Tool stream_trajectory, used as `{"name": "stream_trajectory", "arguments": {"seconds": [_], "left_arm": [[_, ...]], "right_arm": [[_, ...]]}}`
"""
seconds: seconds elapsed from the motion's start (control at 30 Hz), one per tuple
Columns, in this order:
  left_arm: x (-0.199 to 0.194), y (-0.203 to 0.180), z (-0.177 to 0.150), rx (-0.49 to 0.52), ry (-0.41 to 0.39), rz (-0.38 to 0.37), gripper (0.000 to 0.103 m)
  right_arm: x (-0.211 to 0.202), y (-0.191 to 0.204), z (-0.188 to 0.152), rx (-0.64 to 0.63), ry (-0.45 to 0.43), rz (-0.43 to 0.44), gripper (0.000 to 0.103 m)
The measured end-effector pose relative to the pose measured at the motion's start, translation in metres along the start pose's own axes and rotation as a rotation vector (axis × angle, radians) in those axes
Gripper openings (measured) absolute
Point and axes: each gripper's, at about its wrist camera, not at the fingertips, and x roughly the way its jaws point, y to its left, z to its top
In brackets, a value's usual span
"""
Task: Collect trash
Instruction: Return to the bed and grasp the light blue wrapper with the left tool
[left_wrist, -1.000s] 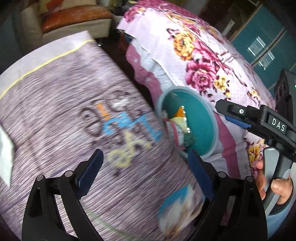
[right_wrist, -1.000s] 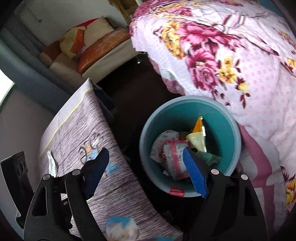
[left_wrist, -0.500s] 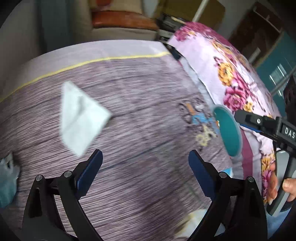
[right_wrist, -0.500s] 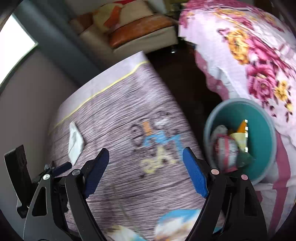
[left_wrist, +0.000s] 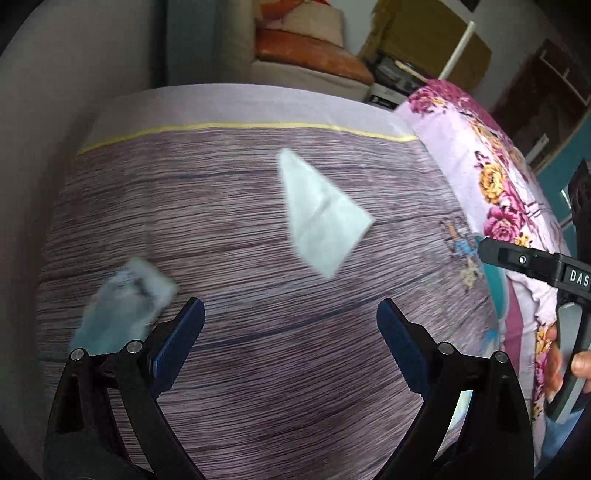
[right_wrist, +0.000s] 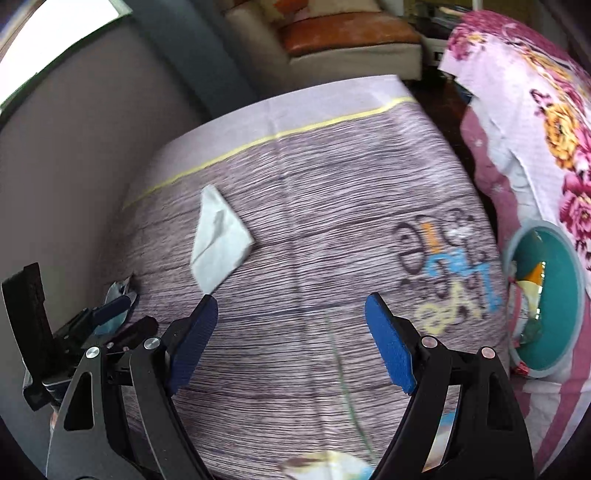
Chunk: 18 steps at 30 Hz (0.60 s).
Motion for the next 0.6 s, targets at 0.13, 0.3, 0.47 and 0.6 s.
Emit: {"name": "stream_trajectory", "arguments": {"seconds": [0.13, 0.3, 0.47, 0.6], "left_arm": [[-0.011, 0.032, -0.009, 0.003, -0.017, 0.060, 0.094], [-0.012, 0.073, -0.019, 0.015, 0.005, 0.156, 0.094], [-0.003, 0.099, -0.021, -0.015, 0.041, 0.189, 0.094], [0.003, 0.110, -0.024, -0.016, 0.044, 0.169, 0.094]], "right_arm": [[0.019, 0.021, -0.001, -0.027, 0.024, 0.004, 0.078], [0.041, 0.036, 0.000, -0.043, 0.057, 0.016, 0.078], [0.062, 0.050, 0.006, -0.060, 0.084, 0.024, 0.078], [0.077, 0.058, 0.012, -0.079, 0.083, 0.023, 0.078]]}}
